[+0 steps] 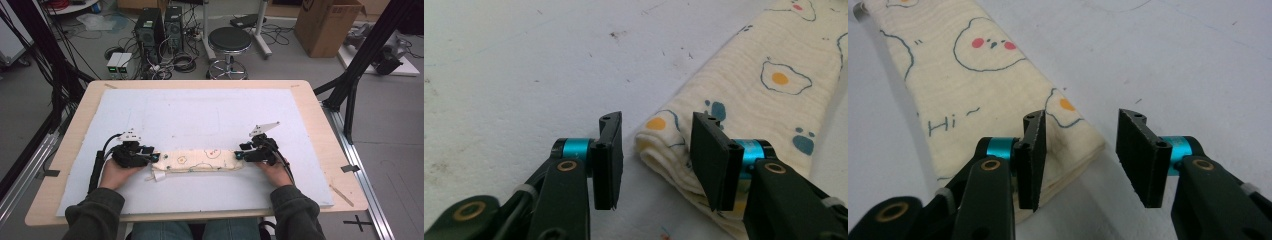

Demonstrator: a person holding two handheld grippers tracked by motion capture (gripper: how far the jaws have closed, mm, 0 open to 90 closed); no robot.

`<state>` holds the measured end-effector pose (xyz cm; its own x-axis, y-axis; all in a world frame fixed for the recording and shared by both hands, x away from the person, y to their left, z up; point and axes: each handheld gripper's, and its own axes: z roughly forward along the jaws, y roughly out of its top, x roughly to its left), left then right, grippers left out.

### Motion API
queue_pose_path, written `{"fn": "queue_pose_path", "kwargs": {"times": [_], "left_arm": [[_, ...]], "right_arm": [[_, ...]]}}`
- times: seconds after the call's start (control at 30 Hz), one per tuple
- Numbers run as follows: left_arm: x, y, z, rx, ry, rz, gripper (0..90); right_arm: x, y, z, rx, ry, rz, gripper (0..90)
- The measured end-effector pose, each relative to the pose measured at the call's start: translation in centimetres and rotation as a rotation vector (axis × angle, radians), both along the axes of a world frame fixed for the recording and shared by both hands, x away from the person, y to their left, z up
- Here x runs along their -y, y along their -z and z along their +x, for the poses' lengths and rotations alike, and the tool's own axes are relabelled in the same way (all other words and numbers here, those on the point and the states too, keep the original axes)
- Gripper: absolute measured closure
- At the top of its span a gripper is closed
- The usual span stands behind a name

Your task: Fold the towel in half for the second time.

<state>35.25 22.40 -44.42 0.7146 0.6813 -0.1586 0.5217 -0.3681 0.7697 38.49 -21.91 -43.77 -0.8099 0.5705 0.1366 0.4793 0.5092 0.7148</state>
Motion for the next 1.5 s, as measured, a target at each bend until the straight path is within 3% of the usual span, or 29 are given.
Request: {"fn": "queue_pose_path", "kwargs": {"times": [0.13, 0.43, 0.73, 0.97, 1.17, 1.5], "left_arm": [[0.1, 0.1, -0.1, -0.013, -0.003, -0.008, 60.6], [0.2, 0.1, -0.2, -0.014, 0.031, -0.013, 74.5], [0.3, -0.2, -0.4, 0.004, 0.036, 0.006, 79.8], [0.2, -0.7, -0.7, 0.021, 0.022, -0.008, 80.6], [0.0, -1.4, -0.7, 0.045, -0.001, -0.026, 81.1], [0.1, -2.0, 0.6, 0.046, -0.068, -0.065, 81.2]], "right_arm": [[-0.2, 0.2, 0.1, -0.018, -0.006, -0.006, 58.7], [-0.1, 0.4, 0.1, -0.071, -0.029, 0.035, 75.3], [-0.3, 0.1, -0.2, -0.048, -0.047, 0.022, 78.4], [-0.3, -0.3, -0.4, -0.028, -0.056, 0.008, 78.7], [-0.1, -1.6, -0.3, -0.007, -0.063, 0.023, 79.1], [-0.3, -2.8, 1.1, 0.0, -0.031, -0.01, 79.3]]}}
